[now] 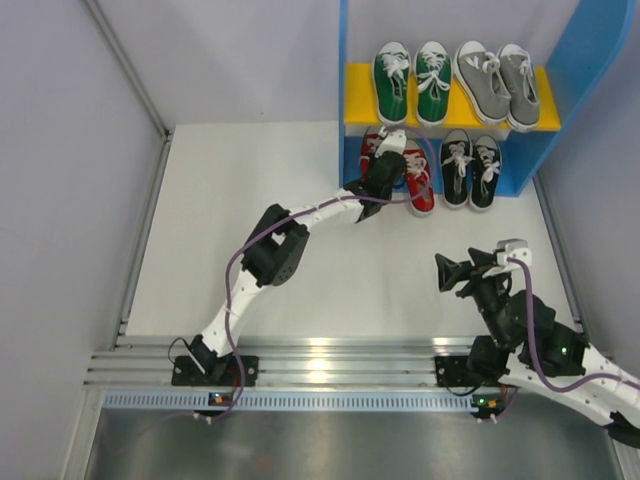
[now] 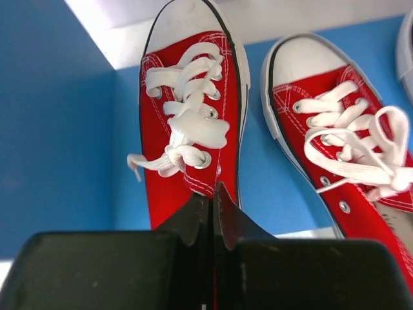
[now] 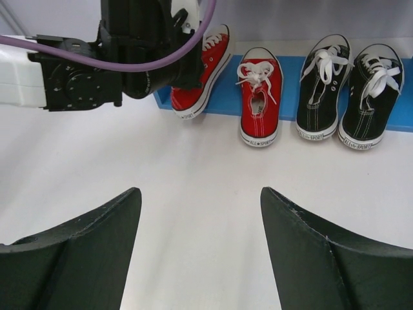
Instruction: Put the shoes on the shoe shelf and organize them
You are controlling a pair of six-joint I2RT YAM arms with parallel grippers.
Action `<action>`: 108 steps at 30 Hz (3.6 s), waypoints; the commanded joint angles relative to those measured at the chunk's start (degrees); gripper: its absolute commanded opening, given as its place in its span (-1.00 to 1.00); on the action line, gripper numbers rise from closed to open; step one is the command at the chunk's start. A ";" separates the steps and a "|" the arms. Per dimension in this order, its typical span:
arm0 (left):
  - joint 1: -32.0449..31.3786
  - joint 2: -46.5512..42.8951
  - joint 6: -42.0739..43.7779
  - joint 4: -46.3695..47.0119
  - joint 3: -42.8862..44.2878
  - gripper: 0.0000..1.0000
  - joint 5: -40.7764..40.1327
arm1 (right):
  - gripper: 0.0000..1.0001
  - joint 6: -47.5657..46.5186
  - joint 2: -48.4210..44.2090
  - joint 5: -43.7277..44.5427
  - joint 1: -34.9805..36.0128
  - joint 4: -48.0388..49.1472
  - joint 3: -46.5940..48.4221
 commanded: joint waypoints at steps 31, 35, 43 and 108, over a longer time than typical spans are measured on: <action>-9.34 -19.40 -10.39 5.92 -19.59 0.97 -3.26 | 0.49 0.66 0.53 1.06 0.11 -2.68 4.17; -12.33 -20.90 -16.21 4.68 -21.80 0.95 1.13 | 0.49 -1.01 0.00 1.24 0.11 -3.64 5.66; -13.48 -12.56 -21.67 -0.77 -11.27 0.93 2.98 | 0.50 -2.77 -0.96 2.38 0.11 -6.90 9.01; -6.36 -6.38 -12.27 -1.91 -2.37 0.65 0.35 | 0.50 -1.98 -2.37 1.76 0.11 -8.31 9.62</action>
